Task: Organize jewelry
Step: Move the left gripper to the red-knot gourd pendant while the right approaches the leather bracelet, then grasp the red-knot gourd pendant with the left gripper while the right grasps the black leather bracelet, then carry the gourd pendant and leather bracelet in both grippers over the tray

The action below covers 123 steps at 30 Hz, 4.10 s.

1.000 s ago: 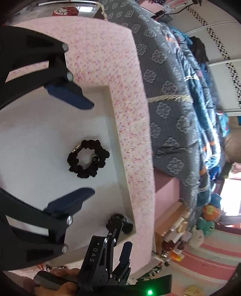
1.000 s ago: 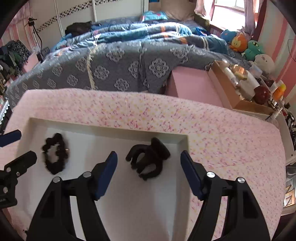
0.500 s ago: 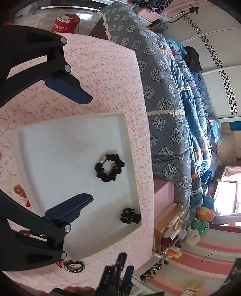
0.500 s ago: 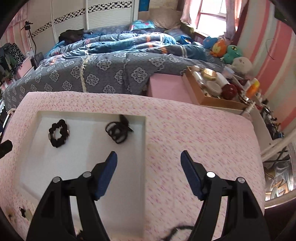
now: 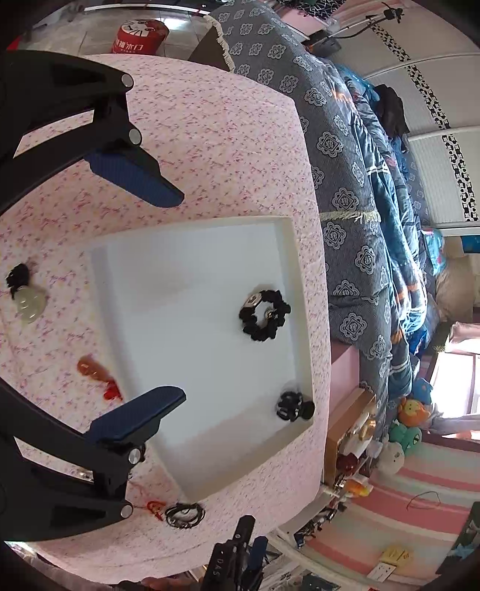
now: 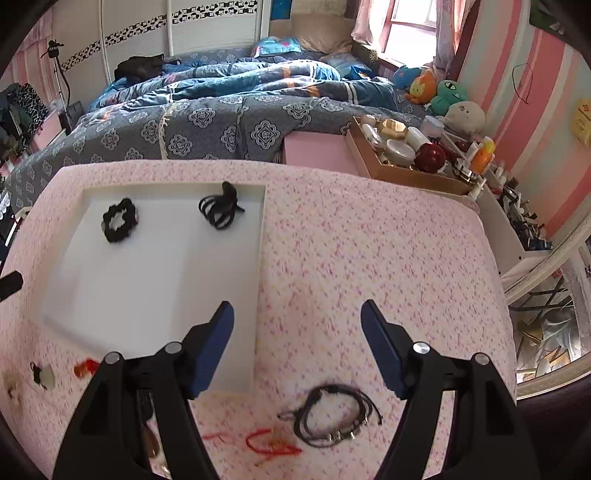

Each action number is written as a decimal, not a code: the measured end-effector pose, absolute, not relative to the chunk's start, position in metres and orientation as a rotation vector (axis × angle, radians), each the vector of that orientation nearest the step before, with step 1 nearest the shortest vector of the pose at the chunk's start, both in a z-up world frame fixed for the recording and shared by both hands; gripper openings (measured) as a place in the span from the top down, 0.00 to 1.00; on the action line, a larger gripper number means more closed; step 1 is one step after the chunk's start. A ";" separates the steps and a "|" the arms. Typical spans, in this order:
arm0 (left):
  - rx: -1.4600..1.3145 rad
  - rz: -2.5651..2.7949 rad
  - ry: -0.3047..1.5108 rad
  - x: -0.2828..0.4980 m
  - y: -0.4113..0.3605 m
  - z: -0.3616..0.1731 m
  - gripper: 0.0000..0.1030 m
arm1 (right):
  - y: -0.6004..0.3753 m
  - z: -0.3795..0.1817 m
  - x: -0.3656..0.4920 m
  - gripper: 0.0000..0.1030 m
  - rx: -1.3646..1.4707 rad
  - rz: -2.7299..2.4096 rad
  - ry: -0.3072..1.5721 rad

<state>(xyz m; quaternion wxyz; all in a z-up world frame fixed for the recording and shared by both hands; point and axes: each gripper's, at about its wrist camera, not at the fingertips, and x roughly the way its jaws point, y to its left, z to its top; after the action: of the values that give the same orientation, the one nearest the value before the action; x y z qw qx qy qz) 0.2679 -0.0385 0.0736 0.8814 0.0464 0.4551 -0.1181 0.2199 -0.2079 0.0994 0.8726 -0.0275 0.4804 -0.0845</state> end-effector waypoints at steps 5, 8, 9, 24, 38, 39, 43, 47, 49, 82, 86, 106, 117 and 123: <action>0.107 -0.253 0.943 0.248 -0.043 0.074 0.06 | -0.219 0.095 0.201 0.30 -0.050 -0.188 1.009; 0.109 -0.271 0.952 0.237 -0.049 0.070 0.06 | -0.225 0.094 0.191 0.30 -0.041 -0.195 1.008; 0.117 -0.273 0.951 0.234 -0.051 0.068 0.06 | -0.227 0.094 0.188 0.30 -0.035 -0.197 1.004; 0.173 -0.346 0.988 0.201 -0.082 0.033 0.07 | -0.256 0.066 0.158 0.30 -0.018 -0.248 1.055; 0.187 -0.374 1.061 0.200 -0.101 -0.007 0.22 | -0.272 0.035 0.156 0.30 0.023 -0.277 1.096; 0.188 -0.374 1.065 0.201 -0.102 -0.008 0.24 | -0.272 0.033 0.156 0.30 0.025 -0.276 1.100; 0.171 -0.372 1.081 0.207 -0.104 -0.017 0.31 | -0.271 0.027 0.157 0.30 0.017 -0.268 1.114; 0.148 -0.370 1.089 0.213 -0.104 -0.021 0.44 | -0.273 0.018 0.159 0.30 0.028 -0.261 1.129; 0.148 -0.371 1.094 0.216 -0.106 -0.023 0.46 | -0.274 0.014 0.158 0.30 0.035 -0.260 1.136; 0.118 -0.441 1.099 0.218 -0.116 -0.018 0.89 | -0.278 0.024 0.164 0.89 0.060 -0.237 1.108; 0.110 -0.454 1.076 0.212 -0.111 -0.003 0.89 | -0.279 0.045 0.164 0.89 0.055 -0.246 1.063; 0.020 -0.281 0.958 0.307 -0.018 0.082 0.89 | -0.205 0.138 0.240 0.89 -0.011 -0.131 0.888; 0.005 -0.265 1.063 0.383 -0.031 0.028 0.89 | -0.135 0.088 0.321 0.89 -0.051 -0.072 0.972; -0.008 -0.238 1.102 0.402 -0.030 0.006 0.90 | -0.124 0.052 0.353 0.89 -0.012 -0.069 1.038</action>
<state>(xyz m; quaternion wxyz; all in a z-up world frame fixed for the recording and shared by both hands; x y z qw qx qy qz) 0.4018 -0.0302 0.0059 0.8454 -0.0037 0.5222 -0.1128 0.3526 -0.1235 0.0522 0.8678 -0.0058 0.4958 -0.0329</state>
